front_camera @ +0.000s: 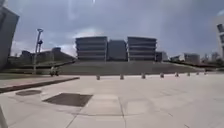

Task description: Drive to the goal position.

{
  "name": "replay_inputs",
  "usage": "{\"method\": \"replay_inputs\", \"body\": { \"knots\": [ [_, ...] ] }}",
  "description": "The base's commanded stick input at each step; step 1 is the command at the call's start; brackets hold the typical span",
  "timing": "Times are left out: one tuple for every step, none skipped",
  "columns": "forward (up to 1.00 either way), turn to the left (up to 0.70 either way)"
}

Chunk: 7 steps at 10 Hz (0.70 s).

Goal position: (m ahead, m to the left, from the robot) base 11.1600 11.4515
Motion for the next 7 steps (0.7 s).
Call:
{"method": "replay_inputs", "body": {
  "knots": [
    [1.00,0.00],
    [1.00,0.00],
    [1.00,0.00],
    [1.00,0.00],
    [1.00,0.00],
    [1.00,0.00],
    [1.00,0.00]
  ]
}}
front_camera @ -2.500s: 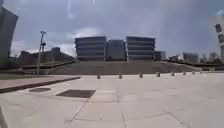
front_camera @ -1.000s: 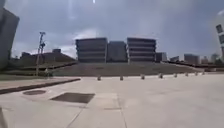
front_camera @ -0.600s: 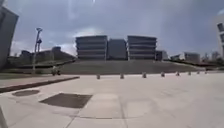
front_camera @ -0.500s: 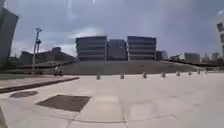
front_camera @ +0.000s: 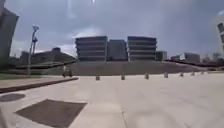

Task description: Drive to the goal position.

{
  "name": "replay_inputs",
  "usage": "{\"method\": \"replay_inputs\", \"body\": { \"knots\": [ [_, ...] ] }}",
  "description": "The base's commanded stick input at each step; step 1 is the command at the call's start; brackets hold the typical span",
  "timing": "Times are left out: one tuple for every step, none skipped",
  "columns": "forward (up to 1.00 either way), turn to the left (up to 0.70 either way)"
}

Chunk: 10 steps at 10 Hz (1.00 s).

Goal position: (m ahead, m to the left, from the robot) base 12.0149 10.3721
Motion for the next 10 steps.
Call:
{"method": "replay_inputs", "body": {
  "knots": [
    [1.00,0.00],
    [1.00,-0.05],
    [1.00,-0.36],
    [1.00,-0.18],
    [1.00,-0.04],
    [1.00,0.00],
    [1.00,0.00],
    [1.00,0.00],
    [1.00,0.00],
    [1.00,0.00]
  ]
}}
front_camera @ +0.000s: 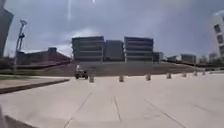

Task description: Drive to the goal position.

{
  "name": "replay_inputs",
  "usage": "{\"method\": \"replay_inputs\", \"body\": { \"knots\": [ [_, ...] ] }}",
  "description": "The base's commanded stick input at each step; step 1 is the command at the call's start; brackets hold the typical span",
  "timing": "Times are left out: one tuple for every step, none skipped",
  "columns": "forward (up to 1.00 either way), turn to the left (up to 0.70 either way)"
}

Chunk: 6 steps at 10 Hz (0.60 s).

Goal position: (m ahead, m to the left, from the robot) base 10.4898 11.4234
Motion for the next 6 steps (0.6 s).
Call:
{"method": "replay_inputs", "body": {
  "knots": [
    [1.00,0.00],
    [1.00,0.00],
    [1.00,0.00],
    [1.00,0.00],
    [1.00,0.00],
    [1.00,0.00]
  ]
}}
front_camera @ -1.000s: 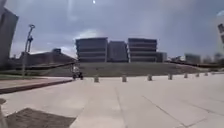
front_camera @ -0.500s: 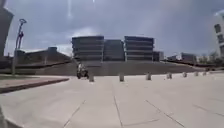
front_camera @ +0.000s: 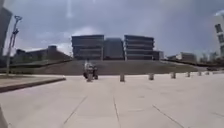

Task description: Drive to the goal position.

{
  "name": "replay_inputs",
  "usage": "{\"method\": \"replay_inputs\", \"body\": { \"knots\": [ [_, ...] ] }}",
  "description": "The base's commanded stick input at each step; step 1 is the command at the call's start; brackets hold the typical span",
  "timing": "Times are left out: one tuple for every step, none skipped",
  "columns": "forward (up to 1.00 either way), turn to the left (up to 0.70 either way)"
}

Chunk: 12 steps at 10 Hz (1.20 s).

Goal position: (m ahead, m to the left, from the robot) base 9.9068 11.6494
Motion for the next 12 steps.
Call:
{"method": "replay_inputs", "body": {
  "knots": [
    [1.00,0.00],
    [1.00,0.00],
    [1.00,0.00],
    [1.00,0.00],
    [1.00,0.00],
    [1.00,0.00],
    [0.48,0.00],
    [-0.03,0.00],
    [0.00,0.00],
    [0.00,0.00],
    [0.00,0.00],
    [0.00,0.00]
  ]
}}
